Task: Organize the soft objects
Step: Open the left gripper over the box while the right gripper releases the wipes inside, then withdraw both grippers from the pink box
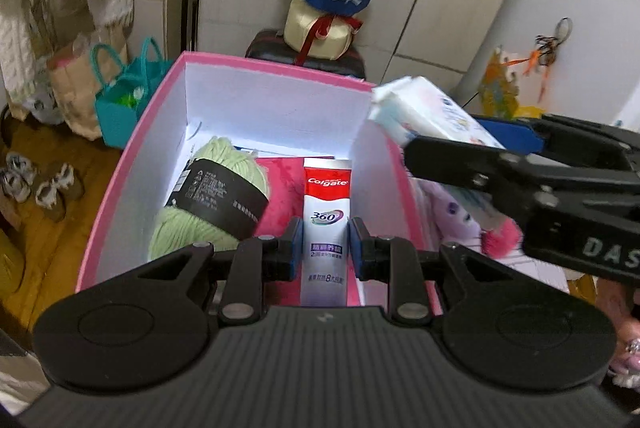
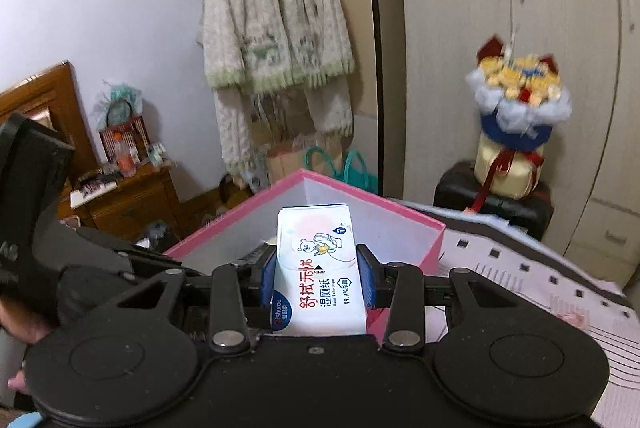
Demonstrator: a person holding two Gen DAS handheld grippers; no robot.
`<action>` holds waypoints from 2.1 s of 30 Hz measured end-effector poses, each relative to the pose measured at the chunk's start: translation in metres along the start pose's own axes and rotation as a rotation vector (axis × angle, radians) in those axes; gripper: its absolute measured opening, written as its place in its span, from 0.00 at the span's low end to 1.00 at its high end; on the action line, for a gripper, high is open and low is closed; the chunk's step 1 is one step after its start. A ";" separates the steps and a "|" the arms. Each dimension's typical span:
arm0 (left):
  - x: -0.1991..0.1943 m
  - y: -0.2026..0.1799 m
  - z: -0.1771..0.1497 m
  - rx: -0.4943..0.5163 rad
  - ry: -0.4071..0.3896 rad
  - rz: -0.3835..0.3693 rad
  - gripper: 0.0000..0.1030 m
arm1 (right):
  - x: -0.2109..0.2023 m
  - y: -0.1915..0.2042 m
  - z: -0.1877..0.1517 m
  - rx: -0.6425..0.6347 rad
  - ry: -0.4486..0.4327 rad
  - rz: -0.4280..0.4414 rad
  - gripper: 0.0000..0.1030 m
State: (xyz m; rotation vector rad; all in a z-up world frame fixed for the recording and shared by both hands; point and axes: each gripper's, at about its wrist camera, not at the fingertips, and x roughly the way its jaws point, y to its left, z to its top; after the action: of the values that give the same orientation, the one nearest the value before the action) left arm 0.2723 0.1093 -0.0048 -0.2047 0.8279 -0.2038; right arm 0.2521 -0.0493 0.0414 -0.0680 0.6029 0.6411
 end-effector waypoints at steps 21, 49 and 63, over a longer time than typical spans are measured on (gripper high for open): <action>0.063 0.037 0.032 -0.115 0.077 0.125 0.22 | 0.095 -0.022 0.009 -0.158 0.183 -0.043 0.45; -0.095 -0.048 -0.038 0.292 -0.089 0.059 0.61 | -0.101 -0.006 -0.047 -0.027 0.067 -0.017 0.78; -0.114 -0.121 -0.082 0.446 -0.069 -0.049 0.84 | -0.182 -0.034 -0.109 0.018 0.072 -0.108 0.87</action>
State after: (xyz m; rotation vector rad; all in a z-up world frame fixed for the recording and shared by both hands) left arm 0.1243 0.0143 0.0530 0.1865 0.6899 -0.4184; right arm 0.1003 -0.2018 0.0469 -0.1069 0.6701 0.5300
